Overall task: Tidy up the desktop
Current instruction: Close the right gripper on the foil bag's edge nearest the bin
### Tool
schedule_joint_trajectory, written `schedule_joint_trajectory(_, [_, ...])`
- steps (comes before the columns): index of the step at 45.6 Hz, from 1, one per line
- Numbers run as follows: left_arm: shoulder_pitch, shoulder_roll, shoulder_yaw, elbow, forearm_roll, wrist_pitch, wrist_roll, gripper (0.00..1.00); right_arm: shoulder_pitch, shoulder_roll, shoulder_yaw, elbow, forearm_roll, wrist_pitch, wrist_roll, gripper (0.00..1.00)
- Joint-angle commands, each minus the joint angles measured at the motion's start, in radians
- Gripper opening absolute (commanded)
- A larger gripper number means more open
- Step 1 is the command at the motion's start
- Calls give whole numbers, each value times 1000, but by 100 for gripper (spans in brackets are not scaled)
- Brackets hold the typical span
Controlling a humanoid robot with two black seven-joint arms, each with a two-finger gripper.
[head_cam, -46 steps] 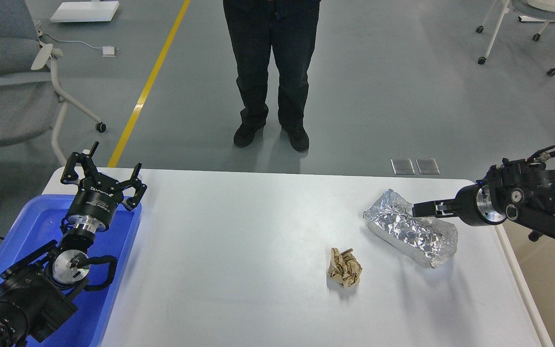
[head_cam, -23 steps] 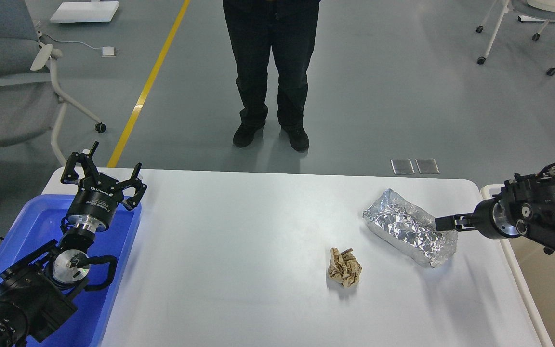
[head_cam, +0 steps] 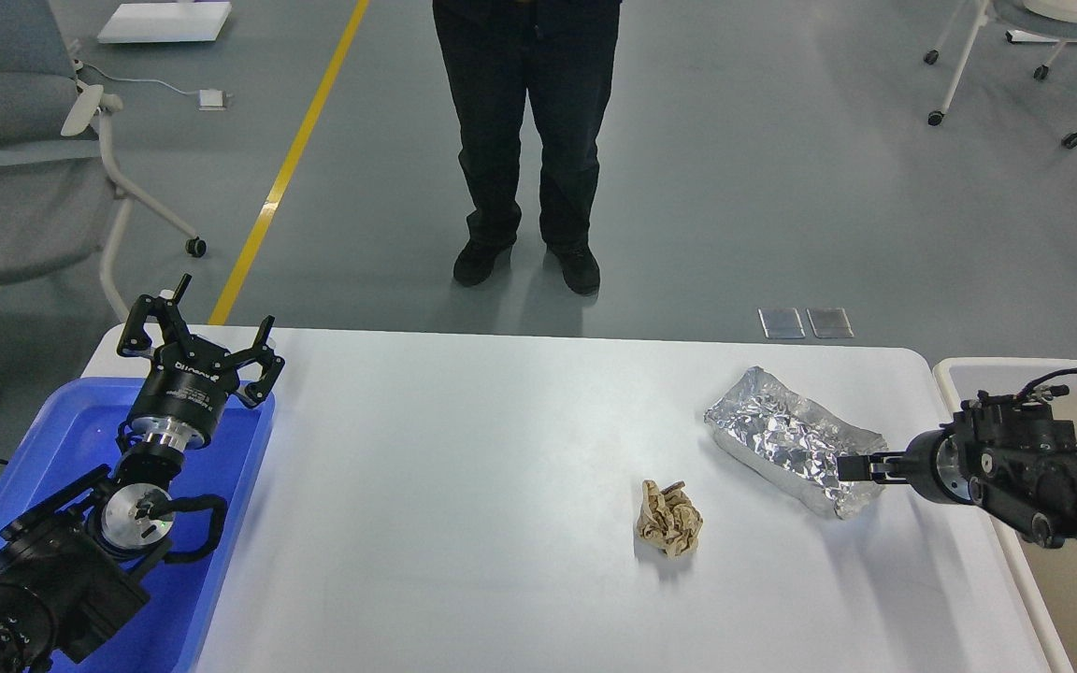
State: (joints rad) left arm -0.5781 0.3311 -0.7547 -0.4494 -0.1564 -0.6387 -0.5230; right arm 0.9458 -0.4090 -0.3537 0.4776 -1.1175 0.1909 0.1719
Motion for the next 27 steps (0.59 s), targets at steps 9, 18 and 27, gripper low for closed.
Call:
schedule_joint_trajectory(9, [0,-1,0,0,0,1,0,100,-78,64,2,-106,58,-73,27,100])
schedule_joint_trajectory(18, [0,0,0,0,0,1,0,100,-87,70,1,-109,116,-111,41,96])
schedule_joint_trajectory(27, [0,-1,0,0,0,1,0,100,-87,71,-11,-114,125,-116,100,32])
